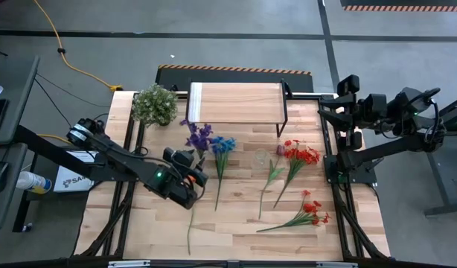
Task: Pick and place flowers into a vace then onto a shelf
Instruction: Put the orange tulip into the left transparent vase
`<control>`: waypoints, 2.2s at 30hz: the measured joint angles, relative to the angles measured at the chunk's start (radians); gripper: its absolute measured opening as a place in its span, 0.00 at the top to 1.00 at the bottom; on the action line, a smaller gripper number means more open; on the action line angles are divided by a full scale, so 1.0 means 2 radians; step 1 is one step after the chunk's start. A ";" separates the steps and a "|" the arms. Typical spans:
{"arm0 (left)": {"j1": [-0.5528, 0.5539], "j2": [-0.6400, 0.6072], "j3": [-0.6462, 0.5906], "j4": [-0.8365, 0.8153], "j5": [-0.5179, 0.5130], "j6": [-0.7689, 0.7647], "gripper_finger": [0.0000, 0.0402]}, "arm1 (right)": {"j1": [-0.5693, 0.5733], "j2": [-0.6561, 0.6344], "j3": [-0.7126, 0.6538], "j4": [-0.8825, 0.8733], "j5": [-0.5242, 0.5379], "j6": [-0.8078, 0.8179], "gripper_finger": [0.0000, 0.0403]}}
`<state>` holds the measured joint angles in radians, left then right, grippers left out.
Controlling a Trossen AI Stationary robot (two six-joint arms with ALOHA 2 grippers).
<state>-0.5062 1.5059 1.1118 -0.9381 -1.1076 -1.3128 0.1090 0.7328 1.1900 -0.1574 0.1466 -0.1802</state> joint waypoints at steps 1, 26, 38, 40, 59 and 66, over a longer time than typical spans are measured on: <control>-0.003 0.000 0.000 -0.002 -0.001 0.000 0.33 | 0.000 0.000 0.000 0.000 0.000 0.000 0.77; -0.083 -0.007 0.074 -0.048 0.107 -0.030 0.32 | 0.000 0.000 0.000 -0.002 0.000 0.000 0.77; -0.117 -0.006 0.078 0.062 0.235 -0.079 0.32 | 0.000 0.000 0.000 -0.002 0.000 -0.001 0.77; -0.124 -0.006 0.078 0.074 0.235 -0.086 0.32 | 0.000 0.000 0.000 -0.002 0.000 -0.001 0.77; -0.146 0.004 0.079 0.159 0.278 -0.183 0.33 | 0.000 0.000 0.000 -0.020 0.000 0.000 0.77; -0.146 0.020 0.078 0.109 0.335 -0.292 0.36 | 0.000 0.000 0.000 -0.025 0.000 0.000 0.77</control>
<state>-0.7988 1.5465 1.2682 -0.7198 -0.4367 -1.8976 0.1092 0.7326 1.1900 -0.2077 0.1459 -0.1806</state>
